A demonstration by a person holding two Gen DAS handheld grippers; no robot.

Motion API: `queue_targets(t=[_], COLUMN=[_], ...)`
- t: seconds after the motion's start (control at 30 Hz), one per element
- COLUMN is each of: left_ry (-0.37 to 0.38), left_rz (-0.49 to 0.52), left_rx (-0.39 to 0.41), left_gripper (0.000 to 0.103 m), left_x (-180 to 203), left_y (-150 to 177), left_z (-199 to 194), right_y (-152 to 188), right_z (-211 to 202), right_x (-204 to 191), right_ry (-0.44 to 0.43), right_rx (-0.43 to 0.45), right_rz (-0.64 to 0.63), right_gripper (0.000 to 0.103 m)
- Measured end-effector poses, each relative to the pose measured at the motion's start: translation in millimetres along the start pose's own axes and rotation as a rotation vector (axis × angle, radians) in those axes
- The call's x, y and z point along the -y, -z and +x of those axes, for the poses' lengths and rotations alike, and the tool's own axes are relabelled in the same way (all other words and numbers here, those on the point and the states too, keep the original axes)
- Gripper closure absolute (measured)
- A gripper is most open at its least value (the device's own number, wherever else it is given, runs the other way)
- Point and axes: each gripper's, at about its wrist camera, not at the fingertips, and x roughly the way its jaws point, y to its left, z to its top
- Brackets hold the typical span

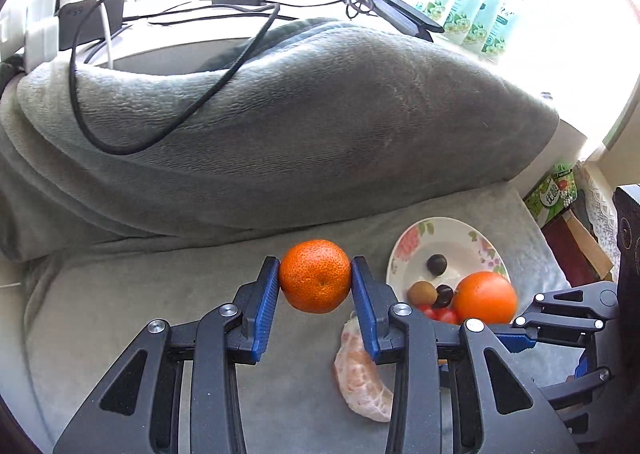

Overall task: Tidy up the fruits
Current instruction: 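Lift the tangerine with the left gripper while the right gripper holds the brown fruit, then carry the tangerine with the left gripper while the right gripper carries the brown fruit over the bowl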

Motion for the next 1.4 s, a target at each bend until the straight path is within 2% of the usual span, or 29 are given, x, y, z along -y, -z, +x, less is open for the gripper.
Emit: queue_targets(t=[0.4,0.93,1.4], left_ry=[0.043,0.069,0.077], left_rz=[0.028,0.068,0.077], left_rx=[-0.024,-0.080,-0.104], left_gripper=[0.068,0.068,0.068], left_x=[39,73,85], left_y=[-3,-1,7], left_z=[14,36,40], right_y=[14,19,12], right_z=[-33,-28,-18], right_x=[53,114,125], right_ry=[0.056,0.142,0.145], right_rx=[0.022,-0.001,-0.012], right_rz=[0.085,0.159,0.176], right_gripper=[0.077,0.077,0.077])
